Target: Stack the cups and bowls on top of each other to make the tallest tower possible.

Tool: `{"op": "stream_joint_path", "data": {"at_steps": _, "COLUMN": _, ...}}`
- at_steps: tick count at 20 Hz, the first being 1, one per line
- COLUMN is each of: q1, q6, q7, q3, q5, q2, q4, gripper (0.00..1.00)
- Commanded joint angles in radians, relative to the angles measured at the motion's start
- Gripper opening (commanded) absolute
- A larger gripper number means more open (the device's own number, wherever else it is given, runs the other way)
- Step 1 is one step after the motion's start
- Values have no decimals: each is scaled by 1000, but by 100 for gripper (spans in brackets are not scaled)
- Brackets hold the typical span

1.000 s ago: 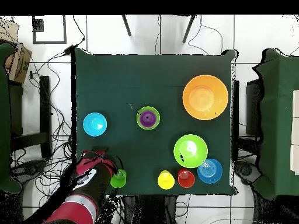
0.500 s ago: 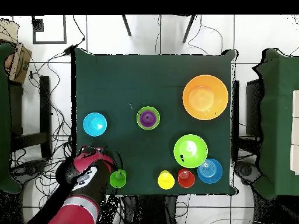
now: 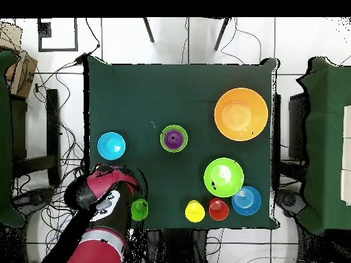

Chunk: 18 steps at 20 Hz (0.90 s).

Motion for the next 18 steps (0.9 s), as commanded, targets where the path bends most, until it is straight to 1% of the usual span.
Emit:
{"op": "stream_joint_path", "data": {"at_steps": 1, "q1": -46, "q6": 104, "q7": 19, "q3": 163, "q5": 5, "q2": 25, "q4": -82, "gripper": 100}}
{"op": "stream_joint_path", "data": {"at_steps": 6, "q1": -59, "q6": 109, "q7": 14, "q3": 182, "q5": -4, "q2": 15, "q4": -73, "gripper": 100}}
{"op": "stream_joint_path", "data": {"at_steps": 10, "q1": -88, "q6": 108, "q7": -1, "q3": 219, "q5": -17, "q2": 3, "q4": -56, "gripper": 100}}
{"op": "stream_joint_path", "data": {"at_steps": 14, "q1": -77, "q6": 107, "q7": 3, "q3": 201, "q5": -19, "q2": 11, "q4": -71, "gripper": 100}}
{"op": "stream_joint_path", "data": {"at_steps": 18, "q1": -87, "q6": 118, "q7": 1, "q3": 218, "q5": -22, "q2": -11, "q4": -47, "gripper": 100}}
